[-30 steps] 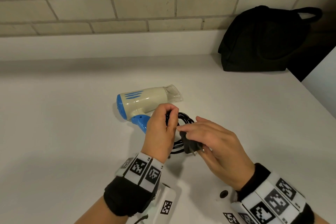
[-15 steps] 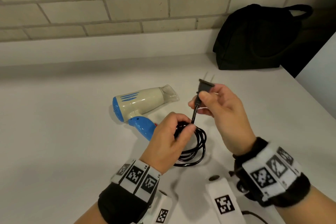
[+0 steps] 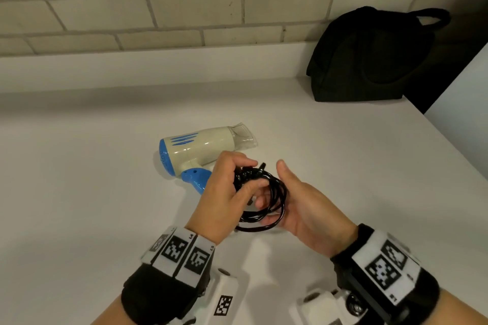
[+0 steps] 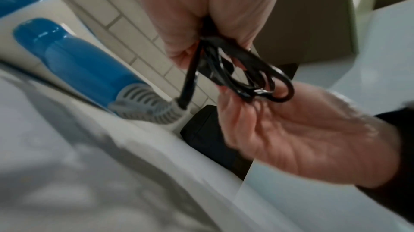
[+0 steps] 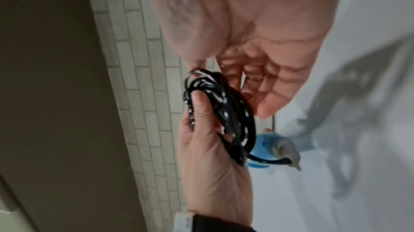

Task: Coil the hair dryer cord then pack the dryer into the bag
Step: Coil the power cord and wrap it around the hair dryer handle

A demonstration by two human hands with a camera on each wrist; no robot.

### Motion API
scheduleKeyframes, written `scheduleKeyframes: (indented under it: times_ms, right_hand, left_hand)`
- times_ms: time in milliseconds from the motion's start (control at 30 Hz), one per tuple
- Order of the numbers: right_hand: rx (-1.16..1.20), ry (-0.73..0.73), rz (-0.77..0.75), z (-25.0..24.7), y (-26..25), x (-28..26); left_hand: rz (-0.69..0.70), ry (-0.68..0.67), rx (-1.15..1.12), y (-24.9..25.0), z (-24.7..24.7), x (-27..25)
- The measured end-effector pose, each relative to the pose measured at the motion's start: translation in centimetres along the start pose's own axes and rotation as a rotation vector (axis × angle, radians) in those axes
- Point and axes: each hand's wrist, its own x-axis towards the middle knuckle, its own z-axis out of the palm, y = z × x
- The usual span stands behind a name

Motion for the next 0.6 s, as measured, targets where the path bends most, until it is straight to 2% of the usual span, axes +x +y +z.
scheduleKeyframes:
  times_ms: [100,200,333,400,533,600]
  right_hand:
    - [-0.128,-0.018,-0.118,0.4,0.1,-0.7]
    - [-0.218,0.124,-0.246,0.5,0.7,-0.5]
    - [-0.265,0.171,-0.319,0.8,1.0,-0.3]
    - [-0.316,0.186,-0.355,1.0,1.1,-0.3]
    - [-0.474,0.238,-0.446,0.9,1.2,-0.1]
    - [-0.477,0.258,-0.439,0.9,1.3,0.0]
  left_hand:
    - [-0.112,-0.006,-0.085,0.1,0.4,-0.4]
    - [-0.196,0.032,-0.107,-0.2,1.0,-0.8]
    - [-0.235,0.122,-0.028,-0.5,0.7,-1.0]
    - [-0.246,0.116,0.035,-0.4,0.2,-1.1]
    - [-0.353,0.088,-0.036,-0.2,-0.7,-1.0]
    - [-0.412,0.099,-0.080,-0.3,-0.8,-0.8]
